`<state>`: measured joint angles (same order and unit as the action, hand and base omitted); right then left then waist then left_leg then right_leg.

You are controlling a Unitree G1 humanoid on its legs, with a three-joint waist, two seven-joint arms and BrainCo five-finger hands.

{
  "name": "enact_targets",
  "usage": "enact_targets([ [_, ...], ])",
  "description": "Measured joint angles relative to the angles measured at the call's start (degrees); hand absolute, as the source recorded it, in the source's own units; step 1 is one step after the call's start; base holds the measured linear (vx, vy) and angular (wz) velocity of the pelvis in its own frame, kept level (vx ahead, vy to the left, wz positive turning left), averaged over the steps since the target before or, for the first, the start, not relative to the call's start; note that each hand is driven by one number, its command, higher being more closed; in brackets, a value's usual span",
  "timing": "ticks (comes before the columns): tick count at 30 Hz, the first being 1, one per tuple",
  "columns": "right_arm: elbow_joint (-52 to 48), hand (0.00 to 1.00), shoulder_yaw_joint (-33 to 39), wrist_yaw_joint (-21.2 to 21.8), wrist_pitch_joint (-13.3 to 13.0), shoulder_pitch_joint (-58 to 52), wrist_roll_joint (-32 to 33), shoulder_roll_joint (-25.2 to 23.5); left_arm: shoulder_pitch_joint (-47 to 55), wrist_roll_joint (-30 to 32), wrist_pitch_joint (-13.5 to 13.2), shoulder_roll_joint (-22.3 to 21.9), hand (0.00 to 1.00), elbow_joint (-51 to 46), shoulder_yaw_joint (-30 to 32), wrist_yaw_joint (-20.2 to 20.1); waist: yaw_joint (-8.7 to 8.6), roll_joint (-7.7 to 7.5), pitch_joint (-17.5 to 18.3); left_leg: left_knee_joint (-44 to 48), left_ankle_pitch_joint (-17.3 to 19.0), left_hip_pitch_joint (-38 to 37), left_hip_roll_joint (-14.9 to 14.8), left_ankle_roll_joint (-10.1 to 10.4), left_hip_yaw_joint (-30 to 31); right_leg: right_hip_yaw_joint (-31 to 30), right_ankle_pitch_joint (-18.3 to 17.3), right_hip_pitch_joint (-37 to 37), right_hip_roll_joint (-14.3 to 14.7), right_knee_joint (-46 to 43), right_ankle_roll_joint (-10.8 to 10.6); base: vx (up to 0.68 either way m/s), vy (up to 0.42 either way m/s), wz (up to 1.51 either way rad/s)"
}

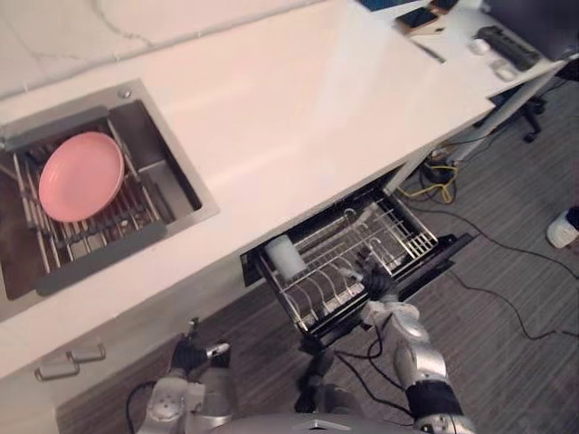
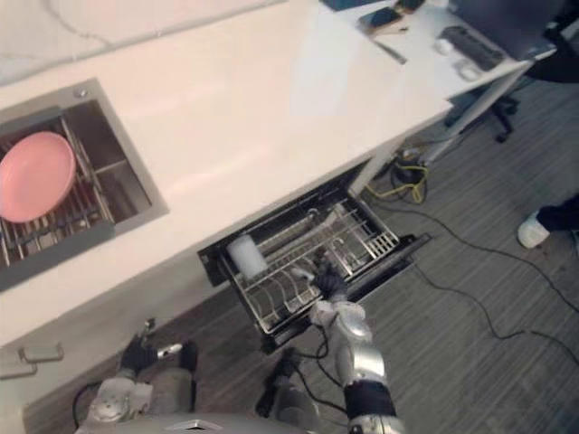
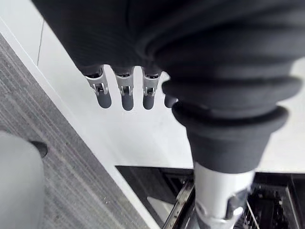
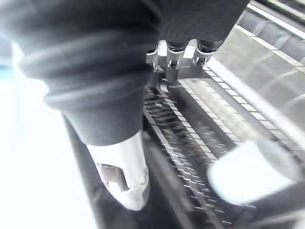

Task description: Walk over to the sink, pick up the cup, carry it to the dishwasher, place the cup inside the dishwasher, then close the dishwasher door

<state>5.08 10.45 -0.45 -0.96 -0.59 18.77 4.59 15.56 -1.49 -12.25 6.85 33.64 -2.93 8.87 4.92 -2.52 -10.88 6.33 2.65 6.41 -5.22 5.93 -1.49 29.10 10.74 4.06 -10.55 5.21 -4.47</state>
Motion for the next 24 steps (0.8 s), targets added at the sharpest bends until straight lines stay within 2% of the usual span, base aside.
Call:
enact_targets([
  [1, -2.1, 0.0, 1.3, -0.9, -1.7, -0.7, -0.6, -0.5, 0.3, -0.3, -0.7, -0.5, 0.0, 0.9, 1.3, 0.4, -0.19, 0.08, 0.4, -0.4, 0.1, -0.6, 0.0, 0.0, -0.4, -0.5, -0.2, 0.0, 0.0, 0.0, -0.2, -0.02, 0.01, -0.39],
  [2, -6.4, 0.0, 4.4, -3.7, -5.6, -2.2, -2.0, -1.8, 0.8, -1.4, -2.1, -2.0, 0.0, 2.8, 4.6, 1.1, -0.61, 0.81, 1.4, -1.3, 0.0, -1.6, -0.5, -0.2, -1.6, -2.3, -2.0, -0.1, 0.7, 0.0, -1.6, 0.03, 0.002, -0.33],
  [3, -9.4, 0.0, 6.6, -6.5, -8.2, -3.3, -3.9, -3.0, 1.5, -2.5, -3.0, -3.2, 0.0, 3.9, 7.1, 1.7, -0.93, 1.23, 2.3, -1.7, 0.0, -2.0, -1.0, -0.3, -2.4, -3.6, -2.7, 0.0, 1.2, 0.0, -2.0, 0.08, 0.004, -0.45],
  [4, -13.1, 0.0, 10.1, -11.4, -11.9, -5.0, -6.1, -4.6, 3.3, -4.4, -4.7, -4.5, 0.0, 5.0, 10.4, 2.8, -1.58, 1.05, 3.2, -1.4, 0.5, -3.3, -1.1, -0.5, -3.9, -4.8, -2.1, -0.5, 1.1, 0.0, -1.5, 0.08, 0.006, -0.39],
  [6, -13.9, 0.0, 13.0, -16.0, -14.1, -7.0, -7.7, -5.2, 5.2, -5.8, -5.6, -5.3, 0.0, 5.9, 12.5, 3.6, -1.75, 0.79, 4.3, -1.2, 1.2, -4.9, -1.3, 0.0, -5.4, -5.1, -1.1, -1.4, 1.0, 0.0, -0.7, 0.13, 0.022, -0.41],
  [7, -13.3, 0.0, 15.8, -20.1, -14.1, -9.3, -8.0, -5.6, 6.6, -6.9, -6.2, -6.4, 0.0, 6.5, 14.3, 3.6, -1.8, 1.18, 5.7, -0.3, 2.4, -5.8, -1.8, 0.1, -6.4, -5.4, -1.2, -2.2, 1.2, -0.4, -0.7, 0.13, 0.024, -0.35],
  [10, -7.9, 0.0, 19.8, -24.7, -11.9, -13.0, -7.9, -6.0, 6.9, -8.6, -6.7, -8.9, 0.0, 8.1, 17.1, 3.3, -2.03, 2.13, 7.2, 1.8, 4.4, -6.9, -2.8, 0.4, -8.4, -6.2, -1.1, -3.5, 1.7, -0.4, -0.6, 0.11, 0.035, -0.23],
  [11, -5.2, 0.0, 20.3, -24.8, -11.3, -13.6, -7.4, -5.9, 6.7, -9.3, -6.5, -9.3, 0.0, 8.7, 17.7, 3.1, -2.07, 2.27, 7.1, 1.7, 4.6, -7.8, -3.1, 0.6, -9.1, -6.3, -1.2, -4.2, 1.8, -0.4, -0.7, 0.08, 0.042, -0.19],
  [13, 9.1, 0.0, 20.7, -23.4, -8.1, -15.6, -4.9, -5.8, 5.1, -12.1, -5.8, -9.9, 0.0, 12.1, 19.7, 1.7, -2.15, 2.49, 7.5, 1.4, 5.1, -10.2, -3.7, 0.7, -10.8, -6.3, -1.9, -6.4, 2.0, -0.3, -0.9, 0.05, 0.032, -0.07],
  [14, 13.4, 0.0, 21.0, -22.6, -7.7, -16.2, -4.0, -5.8, 4.6, -12.4, -5.4, -10.0, 0.0, 13.2, 20.4, 1.5, -2.15, 2.53, 7.7, 1.4, 5.2, -10.6, -3.9, 0.7, -11.5, -6.3, -2.1, -6.6, 2.0, -0.2, -0.9, 0.0, 0.0, 0.0],
  [16, 29.3, 0.0, 22.6, -16.5, -4.6, -16.5, 1.6, -6.7, 1.9, -12.6, -3.8, -10.2, 0.0, 17.7, 22.5, 1.5, -2.07, 2.81, 8.4, 1.3, 5.4, -11.1, -4.3, 0.8, -13.1, -6.2, -2.4, -7.1, 1.9, 0.0, -1.1, 0.01, 0.034, 0.02],
  [17, 32.6, 0.0, 22.9, -14.7, -4.0, -16.6, 2.6, -7.0, 1.4, -12.6, -3.5, -10.2, 0.0, 18.5, 22.9, 1.5, -2.09, 2.85, 8.4, 1.2, 5.4, -11.4, -4.3, 0.8, -13.3, -6.2, -2.5, -7.3, 1.9, 0.0, -1.1, 0.01, 0.04, 0.02],
  [19, 42.0, 0.0, 22.7, -7.3, -1.6, -17.3, 4.2, -8.3, -0.3, -12.6, -1.4, -10.2, 0.0, 19.7, 23.8, 1.9, -2.2, 3.15, 8.6, 0.4, 5.4, -12.9, -4.3, 1.0, -14.1, -6.3, -2.7, -8.2, 1.9, 0.0, -1.2, 0.02, 0.04, -0.06],
  [21, 43.8, 0.0, 21.9, -4.5, 0.3, -17.3, 4.5, -8.2, -1.0, -13.0, 0.4, -10.2, 0.0, 20.0, 24.9, 2.0, -2.49, 3.35, 8.7, 0.4, 5.6, -13.4, -4.3, 1.1, -14.5, -6.5, -2.8, -8.4, 1.8, 0.0, -1.2, 0.0, 0.03, -0.09],
  [24, 43.5, 0.0, 18.8, -4.9, -1.1, -16.9, 4.7, -8.0, -2.4, -12.9, 2.0, -9.9, 0.0, 20.0, 25.4, 2.1, -2.5, 2.87, 8.9, 0.1, 5.4, -13.6, -4.3, 1.2, -14.5, -6.5, -2.8, -8.4, 2.0, 0.0, -1.2, 0.0, 0.008, -0.02],
])
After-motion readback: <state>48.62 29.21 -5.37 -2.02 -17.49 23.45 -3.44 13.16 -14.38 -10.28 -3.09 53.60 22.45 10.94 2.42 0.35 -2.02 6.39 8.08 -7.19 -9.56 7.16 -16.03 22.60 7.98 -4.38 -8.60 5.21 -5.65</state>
